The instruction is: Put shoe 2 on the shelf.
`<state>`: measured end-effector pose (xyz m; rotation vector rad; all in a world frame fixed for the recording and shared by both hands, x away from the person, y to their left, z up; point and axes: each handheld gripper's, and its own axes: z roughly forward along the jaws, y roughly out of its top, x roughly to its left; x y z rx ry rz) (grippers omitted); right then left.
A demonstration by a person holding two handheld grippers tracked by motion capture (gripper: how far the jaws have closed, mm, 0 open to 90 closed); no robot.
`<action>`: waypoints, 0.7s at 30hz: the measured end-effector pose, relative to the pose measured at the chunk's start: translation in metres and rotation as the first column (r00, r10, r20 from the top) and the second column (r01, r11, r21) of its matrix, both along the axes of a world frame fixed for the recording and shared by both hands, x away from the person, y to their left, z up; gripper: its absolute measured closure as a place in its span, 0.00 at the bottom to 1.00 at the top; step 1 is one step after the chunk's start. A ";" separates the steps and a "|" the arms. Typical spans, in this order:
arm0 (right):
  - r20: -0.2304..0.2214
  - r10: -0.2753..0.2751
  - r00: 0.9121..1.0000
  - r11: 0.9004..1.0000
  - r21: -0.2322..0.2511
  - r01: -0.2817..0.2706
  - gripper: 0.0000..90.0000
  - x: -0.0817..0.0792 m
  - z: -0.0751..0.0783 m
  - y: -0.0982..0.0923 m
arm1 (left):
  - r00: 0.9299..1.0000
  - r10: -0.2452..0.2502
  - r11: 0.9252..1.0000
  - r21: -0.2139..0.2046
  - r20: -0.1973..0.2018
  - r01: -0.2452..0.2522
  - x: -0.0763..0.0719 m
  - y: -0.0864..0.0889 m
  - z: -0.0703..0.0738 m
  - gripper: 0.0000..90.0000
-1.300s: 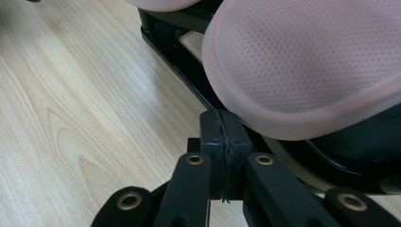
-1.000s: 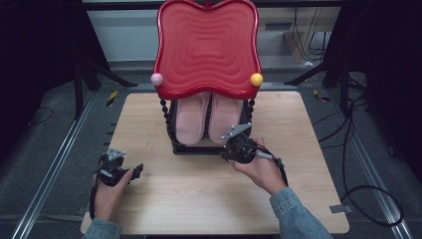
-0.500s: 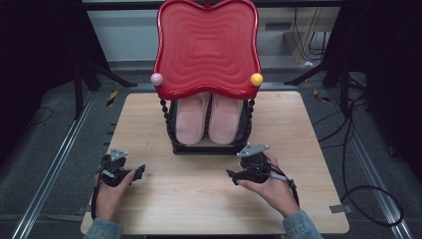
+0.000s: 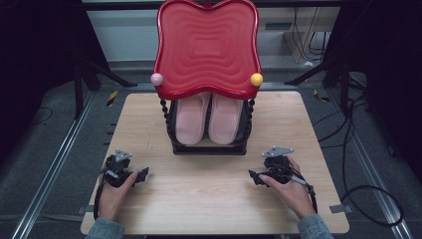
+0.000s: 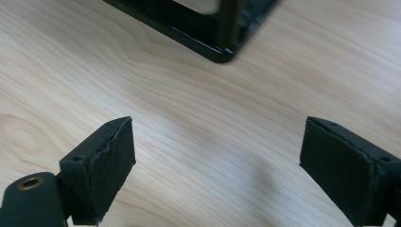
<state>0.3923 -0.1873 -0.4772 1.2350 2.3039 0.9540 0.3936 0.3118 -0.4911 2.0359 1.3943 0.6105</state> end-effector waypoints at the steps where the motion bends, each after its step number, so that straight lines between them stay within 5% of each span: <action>1: 0.000 -0.010 1.000 1.000 -0.002 0.010 0.13 0.002 -0.002 -0.004 | 1.000 0.000 1.000 0.000 -0.002 0.000 0.000 0.000 -0.001 0.07; 8: 0.008 -0.095 0.995 0.995 -0.002 0.095 0.13 0.014 -0.008 -0.026 | 1.000 0.014 1.000 0.008 -0.006 -0.014 0.003 0.004 -0.004 0.07; 21: 0.017 -0.262 0.965 0.964 0.042 0.261 0.12 0.037 -0.020 -0.054 | 0.997 0.072 0.997 0.026 0.009 -0.072 0.013 0.013 -0.010 0.07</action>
